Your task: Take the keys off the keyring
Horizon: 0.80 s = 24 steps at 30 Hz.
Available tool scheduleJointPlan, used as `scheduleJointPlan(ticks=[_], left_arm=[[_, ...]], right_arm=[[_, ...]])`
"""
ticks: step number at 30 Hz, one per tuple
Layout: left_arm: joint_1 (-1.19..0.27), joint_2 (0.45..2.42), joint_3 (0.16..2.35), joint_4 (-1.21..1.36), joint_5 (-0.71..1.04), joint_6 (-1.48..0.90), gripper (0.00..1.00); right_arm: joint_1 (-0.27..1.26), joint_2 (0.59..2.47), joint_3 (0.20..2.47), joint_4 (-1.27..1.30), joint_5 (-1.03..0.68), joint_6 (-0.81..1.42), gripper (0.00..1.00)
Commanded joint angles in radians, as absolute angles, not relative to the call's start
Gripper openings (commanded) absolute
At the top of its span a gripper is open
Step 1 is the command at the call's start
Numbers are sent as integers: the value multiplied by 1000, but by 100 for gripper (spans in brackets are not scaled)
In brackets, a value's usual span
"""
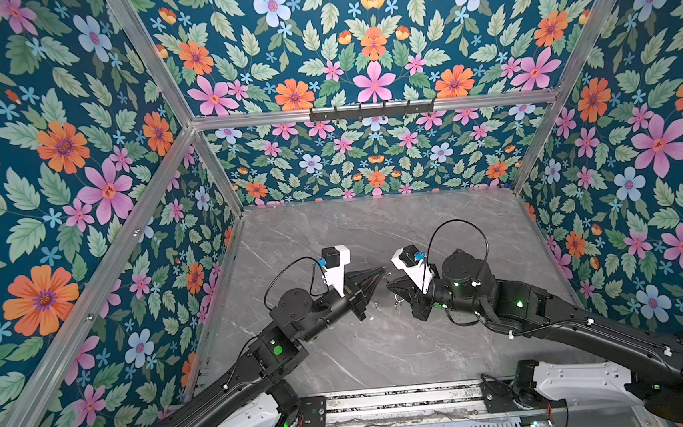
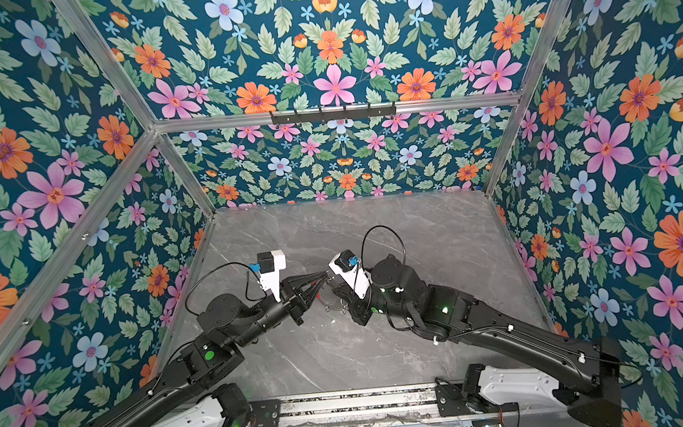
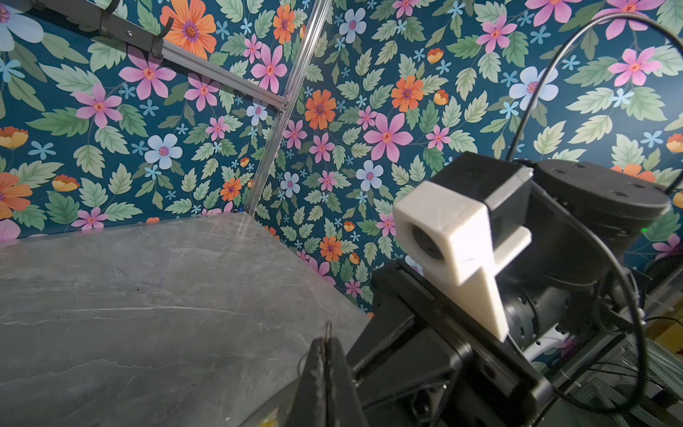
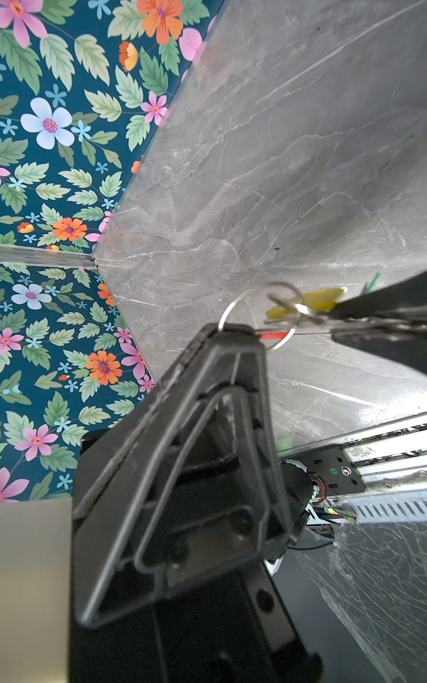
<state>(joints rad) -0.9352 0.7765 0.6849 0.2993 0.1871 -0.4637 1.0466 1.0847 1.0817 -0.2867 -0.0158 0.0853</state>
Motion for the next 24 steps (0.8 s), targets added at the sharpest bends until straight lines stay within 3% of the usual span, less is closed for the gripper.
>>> scheduleJointPlan(ticks=[1, 7, 11, 14, 24], left_arm=[[-935, 778, 692, 304, 169, -443, 0], [-938, 771, 663, 343, 174, -444, 0], [-939, 746, 621, 414, 212, -442, 0], [-939, 724, 593, 458, 235, -439, 0], [-938, 674, 499, 661, 325, -449, 0]], right_arm=[[1057, 1091, 1096, -263, 1, 77, 0], [1092, 1119, 1124, -283, -20, 66, 1], [1092, 1092, 1106, -284, -65, 53, 34], [1093, 1052, 1091, -298, -91, 40, 44], [1047, 877, 1021, -283, -109, 46, 51]])
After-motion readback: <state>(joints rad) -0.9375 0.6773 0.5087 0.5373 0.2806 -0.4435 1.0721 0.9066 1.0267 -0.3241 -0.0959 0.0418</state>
